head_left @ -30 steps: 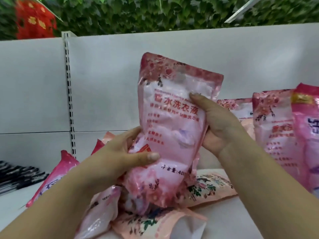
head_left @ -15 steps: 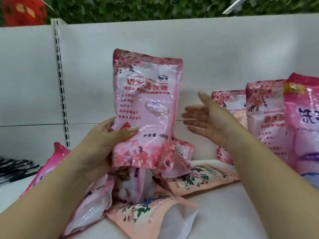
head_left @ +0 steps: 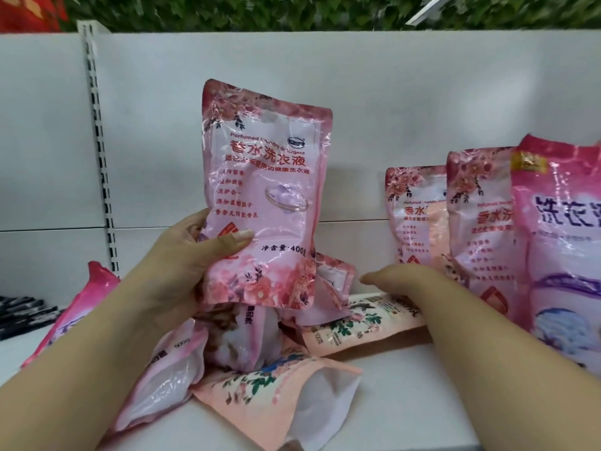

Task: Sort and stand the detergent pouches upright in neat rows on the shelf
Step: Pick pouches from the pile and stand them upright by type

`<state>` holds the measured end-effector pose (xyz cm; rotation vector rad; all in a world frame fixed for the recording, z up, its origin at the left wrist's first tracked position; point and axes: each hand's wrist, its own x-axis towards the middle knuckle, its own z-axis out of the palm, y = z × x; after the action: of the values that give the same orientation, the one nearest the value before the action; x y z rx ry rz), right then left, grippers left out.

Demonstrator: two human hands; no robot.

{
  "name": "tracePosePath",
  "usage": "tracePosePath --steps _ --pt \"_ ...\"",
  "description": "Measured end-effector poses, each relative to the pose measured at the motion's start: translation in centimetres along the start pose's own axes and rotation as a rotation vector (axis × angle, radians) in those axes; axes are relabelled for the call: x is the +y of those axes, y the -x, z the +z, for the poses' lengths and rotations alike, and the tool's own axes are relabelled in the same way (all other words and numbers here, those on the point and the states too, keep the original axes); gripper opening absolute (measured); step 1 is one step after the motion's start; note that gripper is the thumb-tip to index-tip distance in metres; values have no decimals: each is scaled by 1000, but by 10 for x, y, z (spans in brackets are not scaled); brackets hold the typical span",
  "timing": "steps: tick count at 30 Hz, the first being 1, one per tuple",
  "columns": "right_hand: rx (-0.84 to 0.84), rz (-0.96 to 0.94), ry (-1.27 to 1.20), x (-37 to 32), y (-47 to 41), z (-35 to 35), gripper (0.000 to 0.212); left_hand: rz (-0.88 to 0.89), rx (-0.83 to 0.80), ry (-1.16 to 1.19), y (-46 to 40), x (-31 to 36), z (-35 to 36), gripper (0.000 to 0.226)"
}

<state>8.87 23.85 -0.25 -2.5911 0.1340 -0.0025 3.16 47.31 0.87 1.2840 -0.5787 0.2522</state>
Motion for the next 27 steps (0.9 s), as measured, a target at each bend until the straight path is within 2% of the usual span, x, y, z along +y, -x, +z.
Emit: tracePosePath --steps 3,8,10,12,15,17,19,21,23,25,26,27 --pt "40 -26 -74 -11 6 -9 49 11 5 12 -1 0 1 69" --pt "252 -234 -549 -32 18 -47 44 28 19 99 -2 -1 0 72" --pt "194 -340 -860 -35 28 -60 34 25 11 179 -2 2 -2 77" --pt "131 -467 -1070 -37 40 -70 23 49 16 247 -2 8 -3 71" --pt "91 -610 -1231 -44 54 -80 19 124 71 309 -3 14 -6 66" --pt "117 -656 -1300 -56 54 -85 22 142 103 361 -7 18 -10 71" --pt "207 -634 -1415 -72 46 -86 24 129 146 447 -11 20 -17 81" --pt "279 -532 -1621 -90 26 -78 27 120 198 531 -15 20 -26 88" --pt "261 -394 -1765 -104 -1 -54 33 130 221 567 -16 20 -33 97" --pt "247 -251 -1664 -110 -31 -14 35 158 232 588 -14 23 -37 97" --pt "250 -192 -1580 -108 -42 5 36 165 236 600 -12 26 -37 89" --pt "241 -146 -1502 -105 -51 22 38 182 229 610 -11 28 -38 72"
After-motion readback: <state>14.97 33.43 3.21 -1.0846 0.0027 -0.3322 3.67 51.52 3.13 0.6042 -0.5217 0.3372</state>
